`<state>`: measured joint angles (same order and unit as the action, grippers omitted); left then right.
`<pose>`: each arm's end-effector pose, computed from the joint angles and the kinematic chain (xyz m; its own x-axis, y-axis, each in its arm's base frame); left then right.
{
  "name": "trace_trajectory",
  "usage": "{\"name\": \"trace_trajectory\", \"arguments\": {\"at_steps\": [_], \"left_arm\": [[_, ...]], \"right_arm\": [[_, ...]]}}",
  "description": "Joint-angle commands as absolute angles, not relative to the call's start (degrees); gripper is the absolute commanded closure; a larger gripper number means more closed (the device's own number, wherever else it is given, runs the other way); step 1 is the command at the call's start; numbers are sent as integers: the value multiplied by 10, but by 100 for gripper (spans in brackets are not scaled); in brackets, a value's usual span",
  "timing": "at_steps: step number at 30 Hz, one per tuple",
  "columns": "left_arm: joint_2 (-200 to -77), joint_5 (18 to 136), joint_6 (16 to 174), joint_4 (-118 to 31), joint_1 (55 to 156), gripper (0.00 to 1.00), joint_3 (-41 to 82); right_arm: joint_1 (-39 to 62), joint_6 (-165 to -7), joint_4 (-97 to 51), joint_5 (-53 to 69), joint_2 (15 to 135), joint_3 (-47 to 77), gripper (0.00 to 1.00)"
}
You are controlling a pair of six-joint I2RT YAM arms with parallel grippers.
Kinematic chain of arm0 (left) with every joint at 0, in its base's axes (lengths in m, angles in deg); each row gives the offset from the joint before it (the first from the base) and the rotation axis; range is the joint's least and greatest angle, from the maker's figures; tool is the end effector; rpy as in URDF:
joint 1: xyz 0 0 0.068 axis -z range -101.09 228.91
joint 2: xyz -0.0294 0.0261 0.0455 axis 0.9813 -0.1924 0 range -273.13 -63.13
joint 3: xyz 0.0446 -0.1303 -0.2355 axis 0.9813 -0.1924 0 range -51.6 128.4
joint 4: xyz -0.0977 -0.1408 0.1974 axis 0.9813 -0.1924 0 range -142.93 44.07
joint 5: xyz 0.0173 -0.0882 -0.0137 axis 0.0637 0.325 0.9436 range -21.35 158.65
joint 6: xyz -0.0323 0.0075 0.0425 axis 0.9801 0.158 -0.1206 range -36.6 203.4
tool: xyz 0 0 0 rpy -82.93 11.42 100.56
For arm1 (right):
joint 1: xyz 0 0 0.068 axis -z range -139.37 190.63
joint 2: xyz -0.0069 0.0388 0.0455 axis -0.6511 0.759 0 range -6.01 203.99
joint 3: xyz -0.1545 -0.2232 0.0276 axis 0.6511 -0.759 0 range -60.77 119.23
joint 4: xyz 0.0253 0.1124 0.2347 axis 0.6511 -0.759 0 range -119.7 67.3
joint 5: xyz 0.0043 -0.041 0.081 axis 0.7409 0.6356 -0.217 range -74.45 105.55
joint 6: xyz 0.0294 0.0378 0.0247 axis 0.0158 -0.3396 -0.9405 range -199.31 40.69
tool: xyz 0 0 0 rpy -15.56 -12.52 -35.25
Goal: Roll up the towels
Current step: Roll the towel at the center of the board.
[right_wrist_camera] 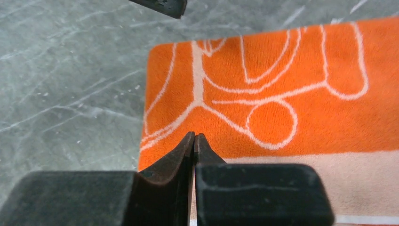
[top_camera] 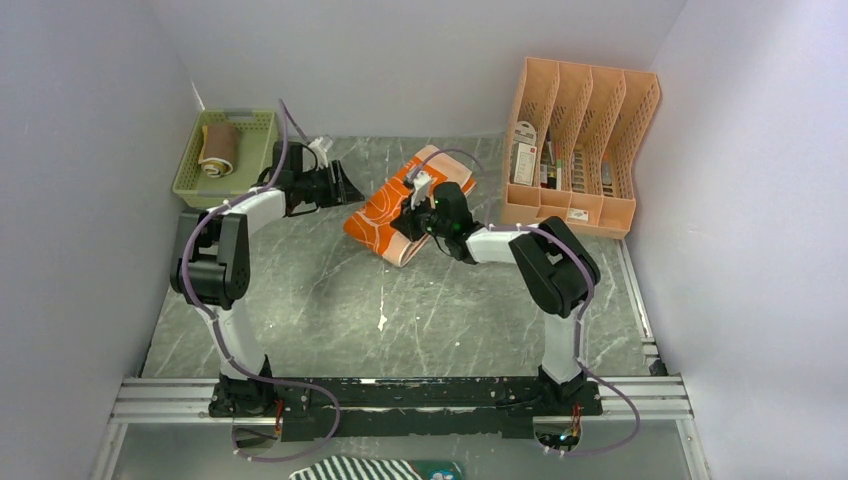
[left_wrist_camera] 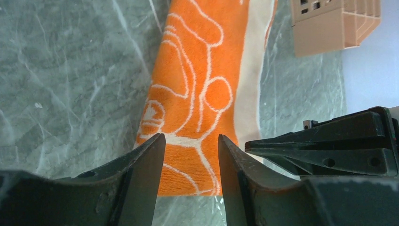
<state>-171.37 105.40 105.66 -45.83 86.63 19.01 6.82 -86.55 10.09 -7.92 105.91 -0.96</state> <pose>0.4078 -0.0770 0.1998 -0.7776 -0.2007 -0.5958 0.3063 0.7067 -0.6378 0.3386 0.2438 0.1667 -0.3764 -0.1129 -0.9196 -0.7814 0.5719 0.2496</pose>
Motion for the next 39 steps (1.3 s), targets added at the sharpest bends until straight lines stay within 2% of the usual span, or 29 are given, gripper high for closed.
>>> {"name": "trace_trajectory", "arguments": {"at_steps": [1, 4, 10, 17, 23, 24, 28, 31, 35, 39], "left_arm": [[-1747, 1045, 1023, -445, 870, 44, 179], [-1757, 1035, 1009, -449, 870, 43, 171], [-1762, 1011, 990, -470, 870, 35, 171], [-1760, 1033, 991, -461, 870, 35, 155], [-1758, 1068, 1001, -434, 869, 47, 128], [-1758, 1073, 1004, -431, 870, 52, 123], [-1756, 1096, 1020, -420, 869, 80, 106], [-1740, 1100, 1055, -406, 870, 91, 72], [-1678, 1084, 1115, -361, 870, 93, -20], [-1588, 1040, 1155, -342, 871, 90, -144]], "right_arm": [[60, -845, 55, -43, 1089, 4, 100], [51, -843, 55, -39, 1092, -15, 100], [36, -832, 54, -27, 1116, -31, 100], [34, -821, 50, -19, 1145, -54, 100], [34, -820, 27, -12, 1154, -43, 100], [34, -820, 27, -12, 1153, -43, 100], [34, -816, 7, -16, 1144, -43, 100], [34, -810, -11, -24, 1127, -52, 100], [35, -805, -36, -46, 1092, -80, 100], [35, -793, -68, -46, 1043, -122, 100]]}}
